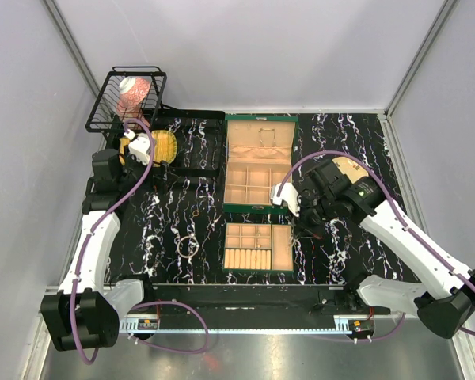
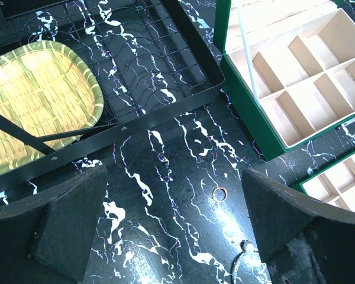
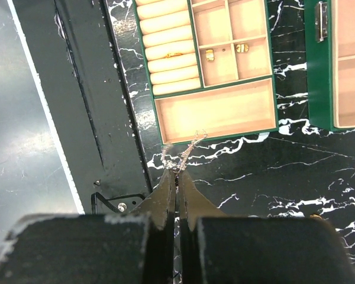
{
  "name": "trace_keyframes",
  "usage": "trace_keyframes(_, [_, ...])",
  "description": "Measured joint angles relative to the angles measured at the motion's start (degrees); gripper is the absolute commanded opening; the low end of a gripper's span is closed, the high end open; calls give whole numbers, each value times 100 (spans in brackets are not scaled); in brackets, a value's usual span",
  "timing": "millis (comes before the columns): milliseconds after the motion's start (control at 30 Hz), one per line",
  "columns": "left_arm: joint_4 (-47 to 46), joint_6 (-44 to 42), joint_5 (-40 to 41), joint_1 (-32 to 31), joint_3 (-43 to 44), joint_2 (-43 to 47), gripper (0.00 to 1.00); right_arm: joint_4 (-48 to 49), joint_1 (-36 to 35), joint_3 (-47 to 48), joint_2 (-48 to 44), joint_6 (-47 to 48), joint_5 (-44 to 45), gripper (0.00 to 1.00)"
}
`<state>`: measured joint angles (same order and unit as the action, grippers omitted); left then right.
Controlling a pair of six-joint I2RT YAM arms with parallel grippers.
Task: Organize the mixed jewelry
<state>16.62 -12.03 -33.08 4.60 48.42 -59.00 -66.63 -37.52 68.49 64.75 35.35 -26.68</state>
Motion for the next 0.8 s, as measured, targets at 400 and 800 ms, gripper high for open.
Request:
trace_keyframes(400, [0, -4, 15, 0, 0, 0, 99, 195, -352, -151, 7, -280, 4, 0])
trace_keyframes(800, [0, -22, 17, 0, -2, 0, 99, 380, -623, -450, 61, -457, 26, 0])
